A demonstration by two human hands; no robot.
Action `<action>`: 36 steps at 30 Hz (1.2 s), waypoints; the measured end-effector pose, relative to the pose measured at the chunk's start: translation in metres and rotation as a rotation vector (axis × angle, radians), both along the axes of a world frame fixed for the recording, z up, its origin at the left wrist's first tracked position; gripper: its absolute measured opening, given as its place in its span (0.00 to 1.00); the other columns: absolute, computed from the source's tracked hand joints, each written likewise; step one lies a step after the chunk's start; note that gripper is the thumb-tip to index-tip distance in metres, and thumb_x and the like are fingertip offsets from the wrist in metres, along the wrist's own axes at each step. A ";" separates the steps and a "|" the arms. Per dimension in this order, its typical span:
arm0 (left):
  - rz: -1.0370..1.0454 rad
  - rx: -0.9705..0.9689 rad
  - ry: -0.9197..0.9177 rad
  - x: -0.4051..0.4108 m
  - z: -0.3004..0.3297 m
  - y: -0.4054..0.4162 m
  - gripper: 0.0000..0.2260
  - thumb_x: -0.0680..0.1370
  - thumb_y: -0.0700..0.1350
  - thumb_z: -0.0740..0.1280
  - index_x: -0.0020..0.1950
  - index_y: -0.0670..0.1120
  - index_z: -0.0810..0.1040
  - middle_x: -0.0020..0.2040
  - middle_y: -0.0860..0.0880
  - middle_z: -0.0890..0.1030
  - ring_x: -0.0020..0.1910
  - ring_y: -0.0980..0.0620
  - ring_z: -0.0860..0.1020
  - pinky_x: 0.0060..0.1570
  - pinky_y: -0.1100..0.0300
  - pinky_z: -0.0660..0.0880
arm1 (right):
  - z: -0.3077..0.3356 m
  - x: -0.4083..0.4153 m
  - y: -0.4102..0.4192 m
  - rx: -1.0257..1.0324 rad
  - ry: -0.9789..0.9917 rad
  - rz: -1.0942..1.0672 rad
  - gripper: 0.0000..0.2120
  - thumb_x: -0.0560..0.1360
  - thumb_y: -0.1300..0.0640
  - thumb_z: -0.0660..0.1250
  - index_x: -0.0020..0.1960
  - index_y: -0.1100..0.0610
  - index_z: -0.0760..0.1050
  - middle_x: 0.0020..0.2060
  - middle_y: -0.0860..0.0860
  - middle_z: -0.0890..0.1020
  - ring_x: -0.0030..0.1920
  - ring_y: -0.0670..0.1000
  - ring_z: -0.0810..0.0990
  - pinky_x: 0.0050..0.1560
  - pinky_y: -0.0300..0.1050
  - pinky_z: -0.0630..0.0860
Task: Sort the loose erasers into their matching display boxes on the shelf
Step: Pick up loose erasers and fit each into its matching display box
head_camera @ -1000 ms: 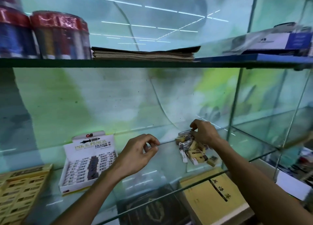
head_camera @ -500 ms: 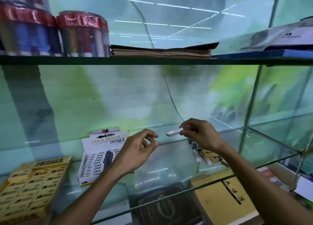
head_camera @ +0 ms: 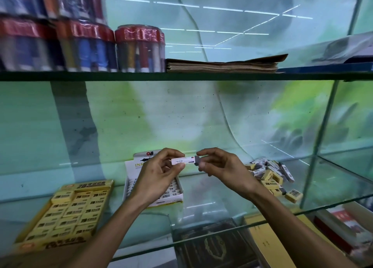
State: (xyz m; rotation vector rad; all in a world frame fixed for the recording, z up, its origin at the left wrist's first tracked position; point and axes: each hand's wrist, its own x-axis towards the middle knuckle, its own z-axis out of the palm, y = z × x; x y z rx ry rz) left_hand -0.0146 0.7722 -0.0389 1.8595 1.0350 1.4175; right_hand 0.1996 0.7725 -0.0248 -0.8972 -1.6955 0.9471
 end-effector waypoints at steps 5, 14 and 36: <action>0.063 0.033 0.030 -0.012 0.002 -0.006 0.10 0.75 0.42 0.73 0.50 0.57 0.81 0.47 0.45 0.82 0.42 0.39 0.78 0.44 0.40 0.78 | -0.005 -0.012 0.001 -0.024 0.039 -0.015 0.07 0.78 0.61 0.68 0.55 0.57 0.80 0.45 0.54 0.86 0.45 0.51 0.84 0.45 0.44 0.77; 0.166 0.252 0.487 -0.039 0.022 -0.007 0.05 0.77 0.49 0.71 0.52 0.53 0.81 0.49 0.59 0.81 0.45 0.61 0.77 0.43 0.68 0.70 | -0.004 -0.041 0.009 0.057 -0.022 0.001 0.04 0.75 0.61 0.71 0.49 0.60 0.81 0.42 0.53 0.86 0.44 0.50 0.84 0.51 0.42 0.80; 0.642 0.219 0.993 -0.086 -0.003 0.016 0.06 0.75 0.52 0.71 0.50 0.55 0.83 0.50 0.57 0.84 0.52 0.52 0.78 0.43 0.58 0.69 | -0.038 -0.013 0.043 0.165 -0.638 -0.212 0.04 0.78 0.54 0.67 0.52 0.49 0.79 0.44 0.42 0.83 0.46 0.38 0.79 0.42 0.25 0.70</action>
